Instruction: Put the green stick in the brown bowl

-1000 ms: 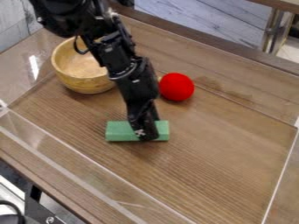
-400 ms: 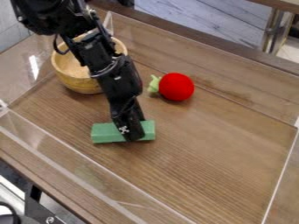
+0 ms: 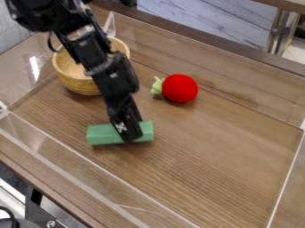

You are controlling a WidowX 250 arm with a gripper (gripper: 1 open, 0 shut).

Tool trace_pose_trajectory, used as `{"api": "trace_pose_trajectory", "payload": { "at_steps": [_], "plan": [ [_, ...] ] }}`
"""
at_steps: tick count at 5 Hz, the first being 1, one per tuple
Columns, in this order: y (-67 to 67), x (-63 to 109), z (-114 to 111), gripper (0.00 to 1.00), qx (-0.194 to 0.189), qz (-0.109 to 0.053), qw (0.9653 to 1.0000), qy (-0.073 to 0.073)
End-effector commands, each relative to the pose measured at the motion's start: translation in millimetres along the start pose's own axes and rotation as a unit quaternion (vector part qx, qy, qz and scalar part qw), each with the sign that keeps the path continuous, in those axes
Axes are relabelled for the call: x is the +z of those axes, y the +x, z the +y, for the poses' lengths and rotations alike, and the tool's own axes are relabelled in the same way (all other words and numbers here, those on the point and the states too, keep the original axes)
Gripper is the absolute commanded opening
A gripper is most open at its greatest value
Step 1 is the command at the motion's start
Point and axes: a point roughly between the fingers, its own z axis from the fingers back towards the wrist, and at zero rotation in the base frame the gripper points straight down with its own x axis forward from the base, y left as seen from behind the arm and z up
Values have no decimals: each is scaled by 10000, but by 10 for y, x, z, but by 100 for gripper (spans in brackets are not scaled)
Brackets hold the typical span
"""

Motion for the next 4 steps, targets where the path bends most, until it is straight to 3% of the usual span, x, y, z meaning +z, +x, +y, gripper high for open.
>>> {"api": "trace_pose_trajectory", "payload": {
  "at_steps": [1,2,4],
  "plan": [
    [117,541,37,0,-193,-59,9988,441],
    [122,828,191,0,-343,93,9980,514],
    [-156,1126,578,0,-774,233,9962,321]
  ]
}}
